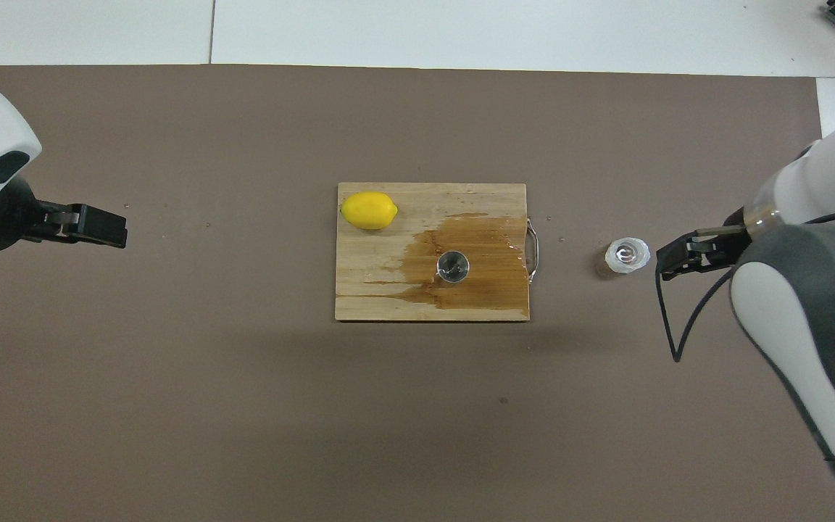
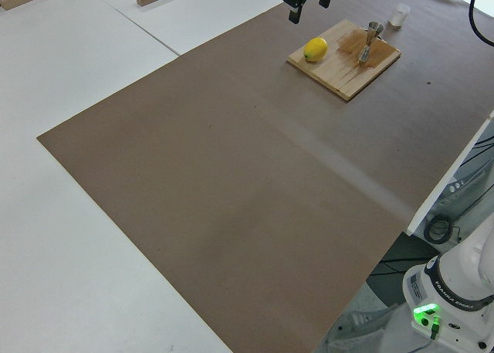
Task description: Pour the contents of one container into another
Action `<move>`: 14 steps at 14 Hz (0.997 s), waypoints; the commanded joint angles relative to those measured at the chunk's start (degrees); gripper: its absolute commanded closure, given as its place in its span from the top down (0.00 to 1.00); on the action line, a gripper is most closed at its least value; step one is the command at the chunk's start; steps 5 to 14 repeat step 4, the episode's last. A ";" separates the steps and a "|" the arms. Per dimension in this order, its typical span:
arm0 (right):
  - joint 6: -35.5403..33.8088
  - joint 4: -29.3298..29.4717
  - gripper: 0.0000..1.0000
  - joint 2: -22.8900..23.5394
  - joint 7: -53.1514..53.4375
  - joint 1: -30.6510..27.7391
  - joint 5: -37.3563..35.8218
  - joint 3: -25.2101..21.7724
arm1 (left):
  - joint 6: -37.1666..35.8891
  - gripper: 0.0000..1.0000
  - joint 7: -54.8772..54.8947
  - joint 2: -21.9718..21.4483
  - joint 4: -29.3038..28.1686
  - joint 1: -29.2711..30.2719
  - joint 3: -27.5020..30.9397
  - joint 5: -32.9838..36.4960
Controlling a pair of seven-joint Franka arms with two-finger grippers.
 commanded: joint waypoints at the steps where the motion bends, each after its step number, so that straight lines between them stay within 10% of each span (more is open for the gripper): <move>1: -0.35 0.75 1.00 0.85 0.76 -0.62 1.05 0.24 | -1.02 1.00 0.55 -0.40 0.10 0.25 -0.03 0.65; 14: 4.84 0.40 1.00 0.76 0.76 -0.97 1.23 0.33 | -1.02 1.00 0.46 -0.40 0.10 0.25 -0.03 0.65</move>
